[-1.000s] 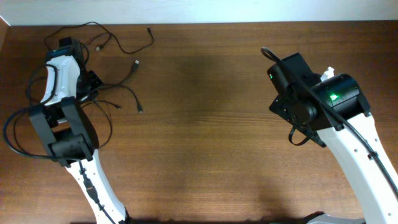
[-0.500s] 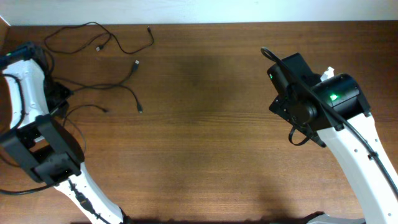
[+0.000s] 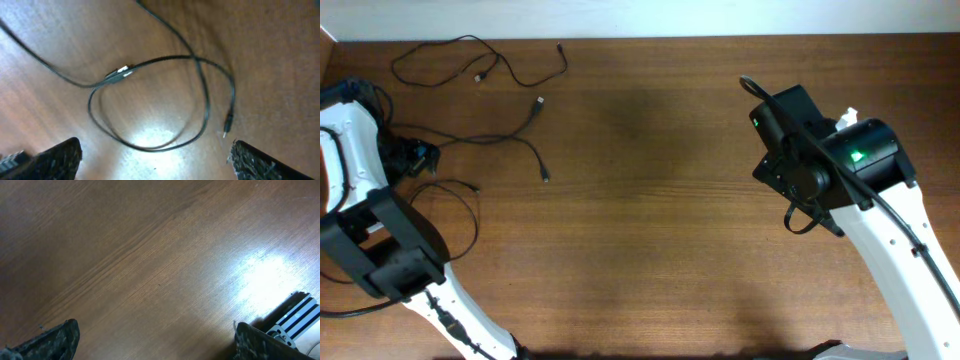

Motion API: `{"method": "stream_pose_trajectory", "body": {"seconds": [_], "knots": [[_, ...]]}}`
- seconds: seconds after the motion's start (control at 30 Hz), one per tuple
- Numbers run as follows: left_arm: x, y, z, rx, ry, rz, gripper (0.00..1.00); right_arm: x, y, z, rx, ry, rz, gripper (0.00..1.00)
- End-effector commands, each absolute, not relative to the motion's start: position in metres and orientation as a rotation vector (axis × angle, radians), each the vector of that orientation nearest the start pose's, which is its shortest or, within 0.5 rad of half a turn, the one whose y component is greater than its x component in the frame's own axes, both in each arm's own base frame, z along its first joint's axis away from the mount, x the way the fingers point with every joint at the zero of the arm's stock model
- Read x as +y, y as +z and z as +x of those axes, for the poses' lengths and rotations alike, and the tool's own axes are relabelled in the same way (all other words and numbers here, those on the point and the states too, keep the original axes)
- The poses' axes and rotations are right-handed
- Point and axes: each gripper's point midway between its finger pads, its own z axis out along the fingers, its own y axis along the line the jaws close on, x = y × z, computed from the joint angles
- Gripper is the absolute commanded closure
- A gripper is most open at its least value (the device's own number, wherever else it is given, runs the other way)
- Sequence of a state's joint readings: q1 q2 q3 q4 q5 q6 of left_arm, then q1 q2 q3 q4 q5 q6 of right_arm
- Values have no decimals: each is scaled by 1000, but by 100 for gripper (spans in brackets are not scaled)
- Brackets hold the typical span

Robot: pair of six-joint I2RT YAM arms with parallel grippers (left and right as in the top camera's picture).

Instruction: Untangle cables

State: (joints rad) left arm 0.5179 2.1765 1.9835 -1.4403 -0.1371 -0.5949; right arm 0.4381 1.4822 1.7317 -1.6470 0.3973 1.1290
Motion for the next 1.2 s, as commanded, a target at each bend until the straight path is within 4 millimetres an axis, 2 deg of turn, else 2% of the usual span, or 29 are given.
{"method": "stream_pose_trajectory", "body": {"seconds": [0.0,0.03,0.07,0.2,0.27,0.33,0.43,0.5,0.53,0.77,1.03,1.17], "knots": [[220,107,369,2675,184,-1543,15,49,269,262,2546,-208,974,2],[226,107,377,2648,211,-1514,23,49,269,262,2546,-208,974,2],[230,107,381,2628,238,-1501,26,49,269,262,2546,-208,974,2],[246,95,393,2582,318,-1481,33,49,269,262,2546,-208,974,2],[247,81,398,2593,309,-1485,57,49,269,262,2546,-208,974,2],[246,66,405,2601,278,-1486,59,49,269,262,2546,-208,974,2],[247,43,406,2637,282,-1494,77,49,269,262,2546,-208,974,2],[247,33,406,2654,284,-1493,95,49,269,262,2546,-208,974,2],[247,28,407,2673,286,-1472,99,49,269,262,2546,-208,974,2],[250,13,403,2810,322,-1286,100,49,269,262,2546,-208,974,2],[222,18,349,3060,326,-1345,100,49,269,262,2546,-208,974,2],[212,24,330,3151,327,-1366,100,49,269,262,2546,-208,974,2]]}}
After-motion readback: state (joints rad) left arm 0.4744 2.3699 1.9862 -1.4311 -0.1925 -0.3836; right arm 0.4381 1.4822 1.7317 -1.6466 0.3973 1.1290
